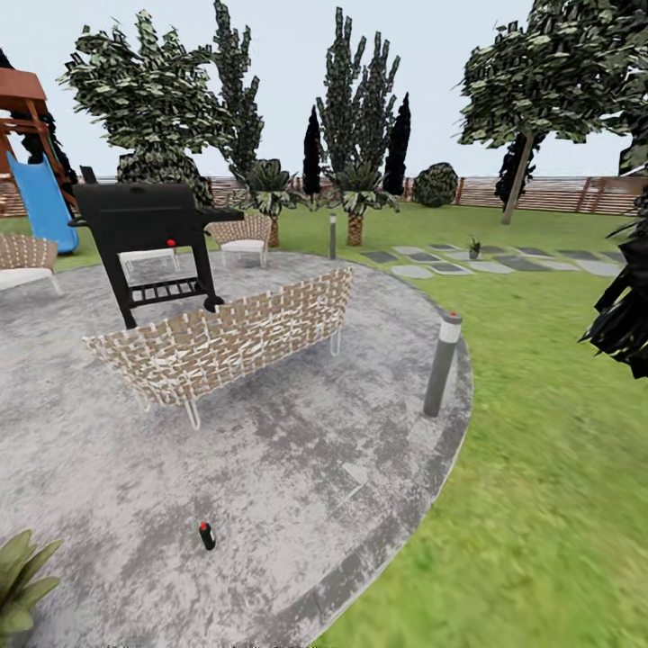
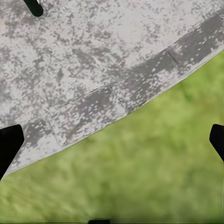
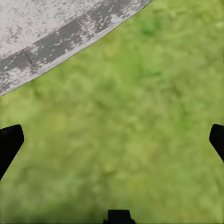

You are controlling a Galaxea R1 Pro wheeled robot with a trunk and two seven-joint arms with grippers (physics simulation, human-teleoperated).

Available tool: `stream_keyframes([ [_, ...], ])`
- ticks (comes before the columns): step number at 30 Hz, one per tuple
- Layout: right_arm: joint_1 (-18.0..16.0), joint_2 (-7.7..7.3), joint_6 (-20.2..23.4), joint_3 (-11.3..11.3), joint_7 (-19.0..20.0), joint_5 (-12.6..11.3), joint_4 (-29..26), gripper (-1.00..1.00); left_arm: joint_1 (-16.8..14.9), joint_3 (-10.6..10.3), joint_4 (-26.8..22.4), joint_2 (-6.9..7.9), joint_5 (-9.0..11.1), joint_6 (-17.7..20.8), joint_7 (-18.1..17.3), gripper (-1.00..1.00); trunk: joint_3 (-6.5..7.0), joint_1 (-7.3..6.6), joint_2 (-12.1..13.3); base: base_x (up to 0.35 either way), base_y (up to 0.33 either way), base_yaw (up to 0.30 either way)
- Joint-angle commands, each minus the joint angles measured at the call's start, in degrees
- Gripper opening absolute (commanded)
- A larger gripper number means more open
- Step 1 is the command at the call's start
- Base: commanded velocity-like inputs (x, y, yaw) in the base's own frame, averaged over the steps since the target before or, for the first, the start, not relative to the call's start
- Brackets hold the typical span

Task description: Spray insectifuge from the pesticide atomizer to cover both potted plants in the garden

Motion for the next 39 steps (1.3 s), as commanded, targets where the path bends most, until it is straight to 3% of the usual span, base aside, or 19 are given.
stream_keyframes([
  [1,-0.02,-0.01,-0.17,-0.06,-0.02,0.0,-0.17,1.0,-0.05,-0.03,0.04,0.0,-0.1,-0.2,-0.05,1.0,-0.09,0.0,-0.03,0.0,-0.241,0.267],
  [13,-0.02,-0.01,-0.24,-0.08,0.0,-0.01,0.1,1.0,-0.05,0.04,0.02,0.0,-0.1,-0.2,-0.05,1.0,-0.4,0.0,-0.03,0.011,-0.269,0.272],
  [24,-0.02,-0.01,-0.3,-0.08,0.0,0.11,0.14,1.0,-0.05,0.06,0.01,0.0,-0.09,-0.2,-0.05,1.0,-0.67,0.0,-0.03,0.195,-0.224,0.27],
  [39,-0.02,-0.1,-0.3,0.18,0.12,0.17,0.29,1.0,-0.05,0.06,0.01,0.09,-0.03,-0.2,-0.05,1.0,-0.71,0.0,-0.03,0.243,-0.17,0.061],
])
